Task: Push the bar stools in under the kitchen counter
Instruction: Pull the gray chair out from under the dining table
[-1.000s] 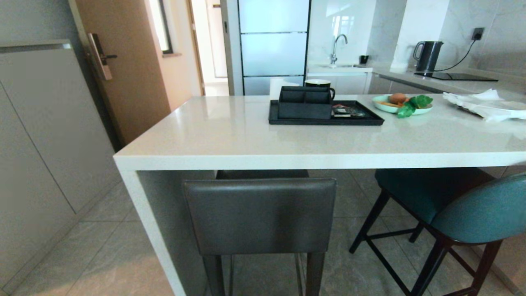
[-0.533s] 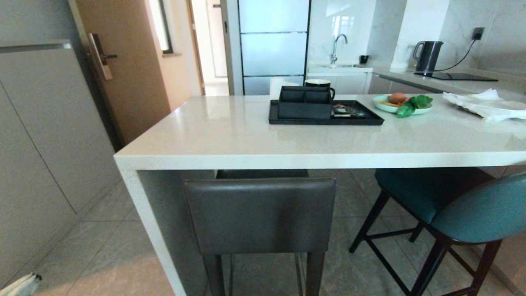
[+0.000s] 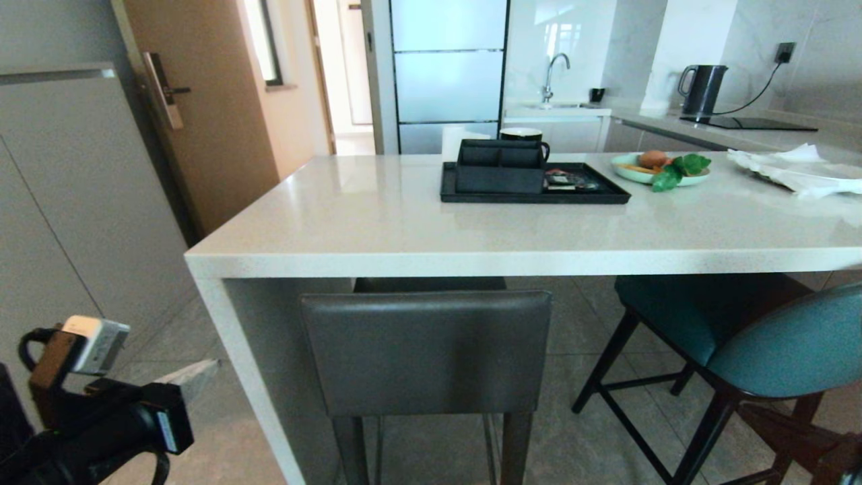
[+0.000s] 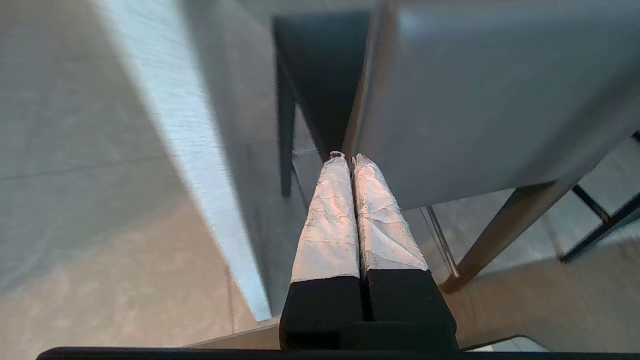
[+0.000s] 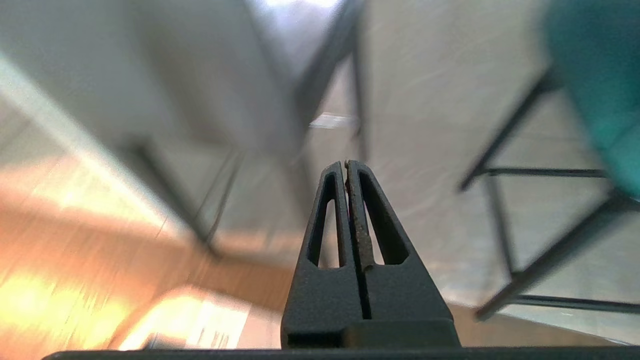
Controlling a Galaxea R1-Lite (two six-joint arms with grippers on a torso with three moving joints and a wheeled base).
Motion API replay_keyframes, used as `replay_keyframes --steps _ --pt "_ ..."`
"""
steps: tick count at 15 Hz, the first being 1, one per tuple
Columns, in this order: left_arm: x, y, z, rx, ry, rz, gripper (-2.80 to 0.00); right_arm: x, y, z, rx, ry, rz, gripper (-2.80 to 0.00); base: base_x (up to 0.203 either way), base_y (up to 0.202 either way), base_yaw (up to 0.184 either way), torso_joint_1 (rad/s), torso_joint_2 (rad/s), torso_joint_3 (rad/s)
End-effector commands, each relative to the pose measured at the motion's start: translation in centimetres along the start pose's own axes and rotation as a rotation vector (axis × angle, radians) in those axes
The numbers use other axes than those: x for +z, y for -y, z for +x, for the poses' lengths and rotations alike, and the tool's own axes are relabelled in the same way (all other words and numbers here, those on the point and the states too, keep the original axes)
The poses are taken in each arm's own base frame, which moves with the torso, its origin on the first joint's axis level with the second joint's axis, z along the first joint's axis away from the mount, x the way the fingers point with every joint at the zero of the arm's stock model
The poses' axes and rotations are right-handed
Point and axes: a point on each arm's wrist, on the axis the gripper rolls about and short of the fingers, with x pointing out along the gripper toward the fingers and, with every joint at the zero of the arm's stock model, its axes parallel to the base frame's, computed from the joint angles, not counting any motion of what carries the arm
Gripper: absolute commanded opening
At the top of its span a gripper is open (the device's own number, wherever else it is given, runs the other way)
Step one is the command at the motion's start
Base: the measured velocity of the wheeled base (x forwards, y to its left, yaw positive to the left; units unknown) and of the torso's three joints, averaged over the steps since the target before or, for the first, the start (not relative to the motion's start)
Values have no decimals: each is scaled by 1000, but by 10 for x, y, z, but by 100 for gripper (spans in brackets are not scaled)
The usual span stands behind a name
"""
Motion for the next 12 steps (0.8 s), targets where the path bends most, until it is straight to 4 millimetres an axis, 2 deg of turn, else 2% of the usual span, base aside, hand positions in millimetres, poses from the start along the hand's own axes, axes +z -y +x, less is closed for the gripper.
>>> replay_keyframes --steps 1,4,6,10,12 --pt "-38 -6 46 -11 -129 -21 -280 -18 -5 15 77 -143 0 -280 0 0 0 0 0 0" --pt "-51 -3 70 -31 -144 -39 -280 -20 -6 31 102 -199 0 -280 0 0 0 0 0 0" --pt "-46 -5 90 -31 -100 -36 -280 -20 -4 51 102 -204 -2 -280 0 0 0 0 0 0" --pt "-44 -10 109 -23 -70 -40 -280 -22 1 94 88 -150 -17 -280 0 0 0 0 0 0" --pt "-46 -21 124 7 -58 -45 -280 -23 2 108 108 -109 -23 -280 0 0 0 0 0 0"
